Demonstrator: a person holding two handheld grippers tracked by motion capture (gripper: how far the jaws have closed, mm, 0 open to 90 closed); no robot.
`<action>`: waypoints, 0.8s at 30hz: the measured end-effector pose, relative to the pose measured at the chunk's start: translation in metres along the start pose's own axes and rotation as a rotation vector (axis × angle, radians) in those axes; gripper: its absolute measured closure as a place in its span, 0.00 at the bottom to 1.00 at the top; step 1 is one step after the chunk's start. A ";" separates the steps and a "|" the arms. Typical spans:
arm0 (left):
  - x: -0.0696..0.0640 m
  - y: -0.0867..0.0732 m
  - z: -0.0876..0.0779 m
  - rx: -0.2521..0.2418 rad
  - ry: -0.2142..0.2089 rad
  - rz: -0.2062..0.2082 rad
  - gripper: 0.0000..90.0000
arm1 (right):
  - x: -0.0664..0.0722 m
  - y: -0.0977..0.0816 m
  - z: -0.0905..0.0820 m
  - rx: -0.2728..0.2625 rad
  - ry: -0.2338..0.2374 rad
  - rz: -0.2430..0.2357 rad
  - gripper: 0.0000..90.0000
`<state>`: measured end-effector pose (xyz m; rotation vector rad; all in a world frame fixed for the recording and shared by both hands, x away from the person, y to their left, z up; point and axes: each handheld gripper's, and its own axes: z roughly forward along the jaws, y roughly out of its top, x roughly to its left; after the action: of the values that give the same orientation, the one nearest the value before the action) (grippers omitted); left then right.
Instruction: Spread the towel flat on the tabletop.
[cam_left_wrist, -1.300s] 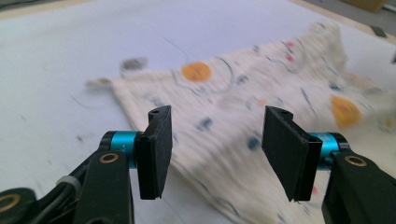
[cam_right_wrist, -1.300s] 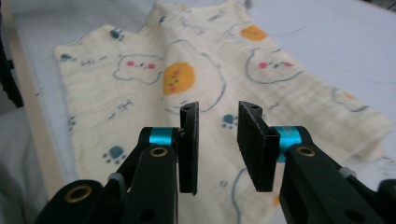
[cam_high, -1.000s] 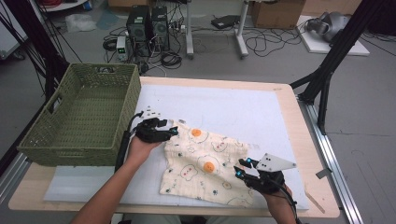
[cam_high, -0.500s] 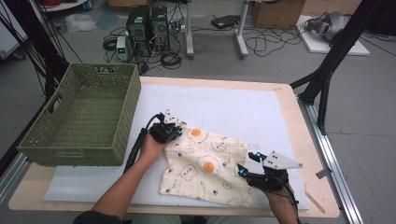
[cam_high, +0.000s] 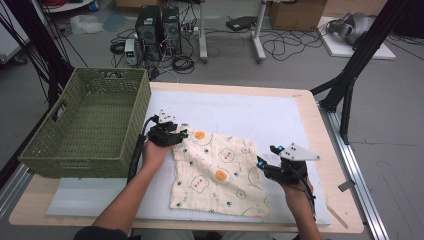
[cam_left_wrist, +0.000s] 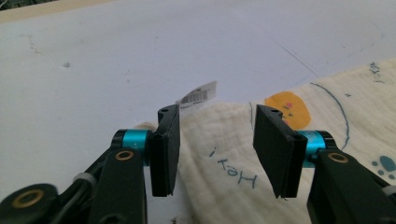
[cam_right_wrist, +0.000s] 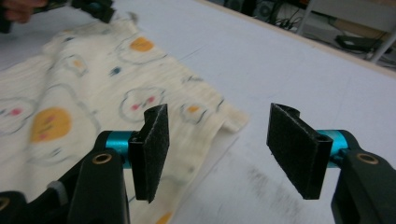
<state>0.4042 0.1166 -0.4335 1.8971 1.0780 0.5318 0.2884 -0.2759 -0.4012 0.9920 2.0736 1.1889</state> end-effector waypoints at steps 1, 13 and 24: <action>0.001 0.000 -0.002 -0.004 0.003 -0.009 0.54 | -0.005 0.005 0.008 0.010 -0.011 0.001 0.43; 0.004 -0.009 -0.009 0.013 -0.032 -0.021 0.52 | -0.028 0.007 0.100 0.221 0.040 0.056 0.51; -0.003 -0.009 -0.008 0.032 -0.046 -0.005 0.52 | -0.045 0.005 0.109 0.231 -0.134 -0.037 0.94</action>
<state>0.3931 0.1204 -0.4368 1.9244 1.0671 0.4685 0.3973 -0.2582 -0.4421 1.1007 2.1454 0.8535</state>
